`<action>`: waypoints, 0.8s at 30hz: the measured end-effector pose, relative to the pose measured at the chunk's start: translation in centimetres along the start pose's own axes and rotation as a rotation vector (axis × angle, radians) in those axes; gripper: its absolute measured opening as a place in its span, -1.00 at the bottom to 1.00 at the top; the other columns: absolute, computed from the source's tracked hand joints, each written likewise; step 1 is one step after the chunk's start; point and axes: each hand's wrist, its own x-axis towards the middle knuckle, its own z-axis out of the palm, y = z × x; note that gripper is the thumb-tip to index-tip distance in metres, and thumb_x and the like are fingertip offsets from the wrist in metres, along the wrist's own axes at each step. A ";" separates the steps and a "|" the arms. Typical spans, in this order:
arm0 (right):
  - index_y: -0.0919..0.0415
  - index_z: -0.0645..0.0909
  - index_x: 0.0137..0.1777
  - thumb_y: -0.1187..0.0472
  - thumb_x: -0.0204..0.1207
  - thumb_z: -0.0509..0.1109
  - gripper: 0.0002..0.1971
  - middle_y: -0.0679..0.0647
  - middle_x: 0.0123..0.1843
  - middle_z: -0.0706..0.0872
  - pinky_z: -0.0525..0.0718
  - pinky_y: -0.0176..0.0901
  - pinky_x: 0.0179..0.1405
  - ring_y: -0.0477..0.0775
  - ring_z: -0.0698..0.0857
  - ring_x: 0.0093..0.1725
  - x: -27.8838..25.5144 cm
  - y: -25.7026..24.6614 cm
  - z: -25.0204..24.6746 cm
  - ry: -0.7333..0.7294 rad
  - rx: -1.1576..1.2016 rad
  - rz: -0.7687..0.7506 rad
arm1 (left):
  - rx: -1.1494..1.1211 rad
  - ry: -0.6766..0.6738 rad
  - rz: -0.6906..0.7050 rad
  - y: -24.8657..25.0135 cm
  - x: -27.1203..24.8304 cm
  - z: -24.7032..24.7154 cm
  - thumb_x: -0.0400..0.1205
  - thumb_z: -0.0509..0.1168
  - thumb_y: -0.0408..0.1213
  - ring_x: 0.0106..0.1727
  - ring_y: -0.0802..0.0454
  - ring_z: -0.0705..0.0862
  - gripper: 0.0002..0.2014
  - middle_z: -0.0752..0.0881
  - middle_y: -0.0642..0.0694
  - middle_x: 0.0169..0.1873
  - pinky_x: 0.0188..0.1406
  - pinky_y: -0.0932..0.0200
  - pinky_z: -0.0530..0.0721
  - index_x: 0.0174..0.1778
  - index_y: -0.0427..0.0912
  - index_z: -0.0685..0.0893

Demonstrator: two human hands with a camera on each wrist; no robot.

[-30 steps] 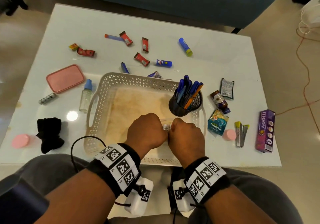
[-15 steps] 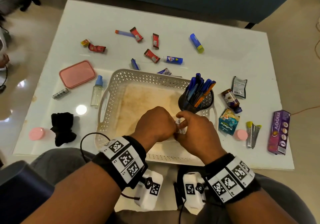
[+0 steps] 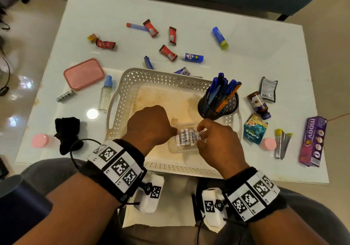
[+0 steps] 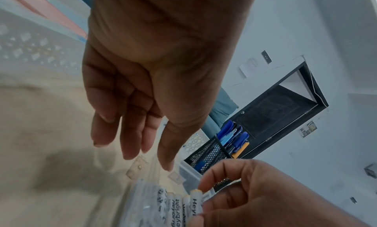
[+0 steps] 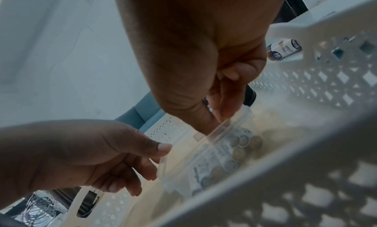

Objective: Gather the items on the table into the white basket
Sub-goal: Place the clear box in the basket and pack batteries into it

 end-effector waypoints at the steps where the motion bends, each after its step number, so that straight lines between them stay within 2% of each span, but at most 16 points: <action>1: -0.12 0.55 0.13 0.07 0.48 0.47 -0.73 -0.10 -0.04 0.80 0.54 -0.11 -0.13 0.09 0.68 0.03 0.1 0.0 0.2 0.004 -0.002 0.008 | -0.008 -0.004 0.005 0.1 -0.1 0.1 0.39 0.50 0.32 -0.11 -0.08 0.77 -0.55 0.78 0.02 -0.18 -0.07 -0.01 0.77 -0.15 -0.02 0.75; 4: -0.08 0.57 0.11 0.03 0.49 0.47 -0.78 -0.09 -0.03 0.80 0.56 -0.08 -0.08 0.12 0.65 0.06 0.2 0.0 0.5 0.022 0.005 0.037 | -0.028 0.029 0.038 0.5 -0.3 0.3 0.47 0.51 0.17 -0.06 -0.08 0.78 -0.68 0.80 0.02 -0.13 -0.06 0.01 0.78 -0.11 -0.01 0.77; 8: -0.07 0.59 0.09 -0.02 0.55 0.41 -0.83 0.00 0.01 0.79 0.52 -0.07 -0.12 0.15 0.65 0.07 0.2 -0.2 0.7 0.051 0.004 0.074 | -0.112 0.088 0.046 0.9 -0.7 0.2 0.51 0.52 0.06 0.03 -0.04 0.76 -0.82 0.80 0.08 0.02 -0.07 0.13 0.68 -0.03 0.13 0.82; 12: -0.05 0.60 0.09 0.00 0.58 0.35 -0.86 0.01 0.00 0.79 0.42 -0.10 -0.18 0.17 0.67 0.04 0.2 -0.1 0.7 0.060 -0.013 0.060 | -0.109 0.080 0.048 1.0 -0.9 0.2 0.53 0.50 0.08 0.07 -0.03 0.74 -0.79 0.79 0.09 0.05 -0.13 0.17 0.56 0.01 0.13 0.79; 17: -0.02 0.62 0.05 0.05 0.59 0.33 -0.89 0.03 -0.04 0.78 0.41 -0.10 -0.21 0.18 0.66 -0.01 0.3 -0.3 0.6 0.077 -0.009 0.069 | -0.114 0.059 0.033 1.0 -0.9 0.2 0.55 0.48 0.09 0.08 -0.04 0.74 -0.78 0.79 0.08 0.07 -0.09 0.14 0.62 0.04 0.13 0.78; 24: -0.04 0.60 0.03 0.04 0.54 0.40 -0.89 0.00 -0.06 0.77 0.39 -0.11 -0.22 0.14 0.68 -0.03 0.3 -0.1 0.2 0.089 -0.067 0.061 | -0.128 0.047 0.022 1.1 -1.0 0.1 0.55 0.48 0.08 0.02 -0.04 0.75 -0.81 0.79 0.09 0.02 -0.09 0.13 0.66 0.02 0.14 0.78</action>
